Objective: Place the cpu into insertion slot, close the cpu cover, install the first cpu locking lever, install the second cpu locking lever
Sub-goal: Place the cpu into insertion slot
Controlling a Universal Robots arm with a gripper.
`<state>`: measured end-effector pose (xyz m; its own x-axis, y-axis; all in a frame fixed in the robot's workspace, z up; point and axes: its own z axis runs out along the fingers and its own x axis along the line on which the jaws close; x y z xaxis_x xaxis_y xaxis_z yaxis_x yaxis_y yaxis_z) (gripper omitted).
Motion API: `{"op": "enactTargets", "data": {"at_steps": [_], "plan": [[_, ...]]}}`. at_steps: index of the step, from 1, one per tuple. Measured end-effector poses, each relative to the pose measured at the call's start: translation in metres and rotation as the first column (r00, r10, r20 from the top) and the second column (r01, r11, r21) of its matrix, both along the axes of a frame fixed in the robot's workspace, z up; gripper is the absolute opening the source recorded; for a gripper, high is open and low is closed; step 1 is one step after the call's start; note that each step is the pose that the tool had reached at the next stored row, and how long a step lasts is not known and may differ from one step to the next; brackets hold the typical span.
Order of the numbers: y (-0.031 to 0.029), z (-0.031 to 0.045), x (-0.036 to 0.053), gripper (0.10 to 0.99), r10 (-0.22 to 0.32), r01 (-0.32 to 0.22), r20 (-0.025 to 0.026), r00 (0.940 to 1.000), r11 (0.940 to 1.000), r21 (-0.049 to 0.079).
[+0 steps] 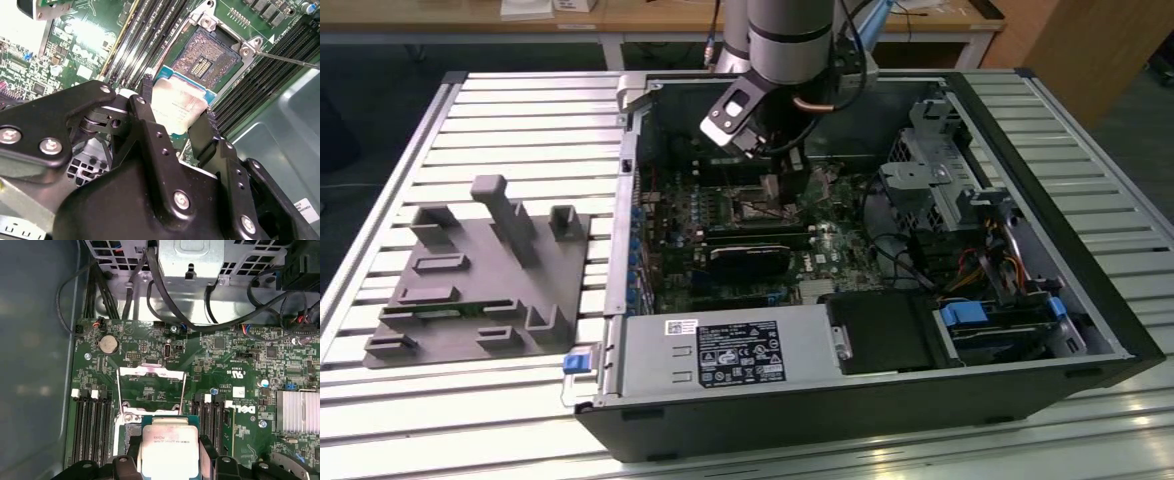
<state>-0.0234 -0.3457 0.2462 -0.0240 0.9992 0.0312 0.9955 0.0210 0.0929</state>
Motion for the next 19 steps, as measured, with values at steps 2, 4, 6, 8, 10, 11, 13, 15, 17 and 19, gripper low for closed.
{"op": "enactTargets", "data": {"at_steps": [2,4,6,8,10,11,13,15,17,19], "plan": [[0.0000,-0.0013,-0.0009,0.537,0.000,0.000,0.0016,1.0000,1.0000,0.000],[0.0000,-0.0030,-0.0021,0.537,0.001,-0.001,0.0043,1.0000,1.0000,0.000],[0.0000,-0.0050,-0.0040,0.537,0.003,-0.003,0.0078,1.0000,1.0000,0.000],[0.0000,-0.0072,-0.0062,0.537,0.004,-0.004,0.0112,0.9999,1.0000,0.000],[0.0003,-0.0093,-0.0086,0.537,0.005,-0.005,0.0132,0.9999,1.0000,0.000],[0.0007,-0.0102,-0.0101,0.537,0.005,-0.005,0.0136,0.9999,1.0000,0.000],[0.0017,-0.0121,-0.0128,0.537,0.005,-0.005,0.0135,0.9999,1.0000,-0.001],[0.0034,-0.0138,-0.0142,0.537,0.005,-0.005,0.0136,0.9999,1.0000,-0.001],[0.0052,-0.0154,-0.0145,0.537,0.006,-0.006,0.0136,0.9999,1.0000,0.000],[0.0074,-0.0168,-0.0147,0.537,0.007,-0.007,0.0136,0.9999,1.0000,-0.001]]}}
